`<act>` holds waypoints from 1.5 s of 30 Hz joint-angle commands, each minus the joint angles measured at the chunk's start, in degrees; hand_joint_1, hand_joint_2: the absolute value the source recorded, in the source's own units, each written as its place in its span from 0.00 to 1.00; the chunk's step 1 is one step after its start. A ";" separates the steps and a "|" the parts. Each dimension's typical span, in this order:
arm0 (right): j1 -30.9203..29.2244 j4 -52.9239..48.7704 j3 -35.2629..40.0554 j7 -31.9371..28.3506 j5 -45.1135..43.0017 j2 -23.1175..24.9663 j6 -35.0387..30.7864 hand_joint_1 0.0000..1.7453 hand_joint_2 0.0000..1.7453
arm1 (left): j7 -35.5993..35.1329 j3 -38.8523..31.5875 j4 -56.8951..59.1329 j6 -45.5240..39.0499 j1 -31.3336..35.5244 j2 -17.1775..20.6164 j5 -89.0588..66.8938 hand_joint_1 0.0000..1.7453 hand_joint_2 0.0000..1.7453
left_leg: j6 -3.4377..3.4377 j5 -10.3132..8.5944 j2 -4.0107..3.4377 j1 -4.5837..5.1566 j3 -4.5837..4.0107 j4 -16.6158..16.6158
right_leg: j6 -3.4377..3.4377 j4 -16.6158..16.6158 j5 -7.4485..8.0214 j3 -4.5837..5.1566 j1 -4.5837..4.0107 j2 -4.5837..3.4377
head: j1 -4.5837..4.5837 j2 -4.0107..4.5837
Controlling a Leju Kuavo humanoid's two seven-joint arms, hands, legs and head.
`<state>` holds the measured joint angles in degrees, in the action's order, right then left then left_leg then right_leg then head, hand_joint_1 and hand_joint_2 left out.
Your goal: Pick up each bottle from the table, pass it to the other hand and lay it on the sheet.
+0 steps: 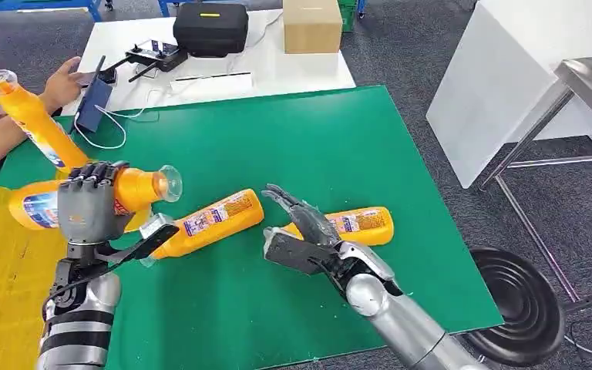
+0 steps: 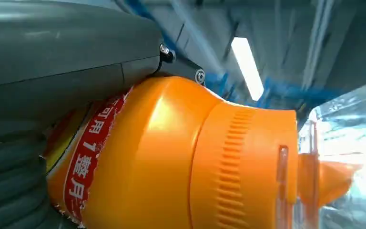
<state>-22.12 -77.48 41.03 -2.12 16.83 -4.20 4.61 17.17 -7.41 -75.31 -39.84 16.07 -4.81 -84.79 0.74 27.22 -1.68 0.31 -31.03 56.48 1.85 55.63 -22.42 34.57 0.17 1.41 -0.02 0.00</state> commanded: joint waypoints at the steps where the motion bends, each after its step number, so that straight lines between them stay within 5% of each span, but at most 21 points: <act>1: 1.25 -7.19 -1.00 3.47 2.82 -13.49 1.00 0.00 0.00 | -10.92 12.27 39.16 5.45 13.62 9.77 -2.35 1.00 1.00 | -0.03 -0.08 0.57 0.05 0.20 -0.09 | 0.00 -0.06 -0.10 -0.28 0.06 0.41 | 0.02 0.00; 10: 2.78 -10.09 -4.29 5.71 4.71 -17.33 2.21 0.00 0.00 | -13.55 13.22 42.95 10.87 15.93 11.40 -2.36 1.00 1.00 | -0.09 0.15 0.29 -0.10 0.25 0.14 | -0.04 0.10 -0.20 -0.30 -0.06 0.00 | 0.02 0.00; 11: 3.17 -10.30 -4.86 5.76 4.76 -18.05 2.20 0.00 0.00 | -13.95 13.00 43.50 11.42 16.06 11.39 -2.11 0.15 1.00 | -0.03 0.05 0.29 -0.04 0.13 0.06 | -0.01 0.03 -0.11 -0.17 -0.01 0.08 | 0.02 0.00; 12: 3.61 -10.44 -5.64 5.86 4.91 -18.43 2.31 0.00 0.00 | -14.19 12.74 44.44 12.55 16.59 11.38 -1.65 0.00 1.00 | 0.00 0.00 0.15 0.00 0.06 0.01 | 0.00 0.00 -0.04 -0.06 0.01 0.02 | 0.02 0.00; 34: 2.61 -6.06 -5.58 6.26 7.78 -16.78 4.78 0.00 0.00 | -9.44 10.36 45.89 15.39 17.94 11.51 4.56 0.00 1.00 | -0.02 0.01 0.01 -0.02 0.23 0.00 | -0.01 0.03 0.01 -0.20 0.03 -0.18 | 0.02 0.00; 40: -2.03 2.32 -3.48 6.52 9.93 -14.66 6.54 0.00 0.00 | 2.96 5.94 46.63 33.87 19.92 12.01 19.58 0.00 1.00 | 0.00 0.00 -0.05 -0.03 0.20 0.01 | -0.01 0.03 0.04 -0.20 0.02 -0.21 | 0.02 0.00; 41: -4.06 4.64 -2.41 5.95 10.02 -14.13 7.53 0.00 1.00 | 6.49 5.98 46.58 40.16 19.99 13.03 23.18 0.00 1.00 | -0.03 0.04 -0.08 -0.08 0.28 0.03 | -0.02 0.03 0.03 -0.27 -0.01 -0.33 | 0.02 0.00; 45: -11.29 12.45 1.10 4.21 9.42 -11.55 9.59 0.00 1.00 | 18.19 6.77 41.22 54.16 15.42 17.49 37.26 0.00 1.00 | -0.02 0.03 -0.43 0.00 0.31 -0.07 | -0.02 0.05 0.11 -0.22 0.07 -0.61 | -0.02 0.00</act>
<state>-20.49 -82.05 35.45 3.78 26.58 -20.74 11.76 23.55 0.52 -33.73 -2.23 34.04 7.41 -61.82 0.79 27.17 -1.67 0.34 -30.94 56.47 1.86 55.74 -22.40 34.38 0.26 1.39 -0.04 0.00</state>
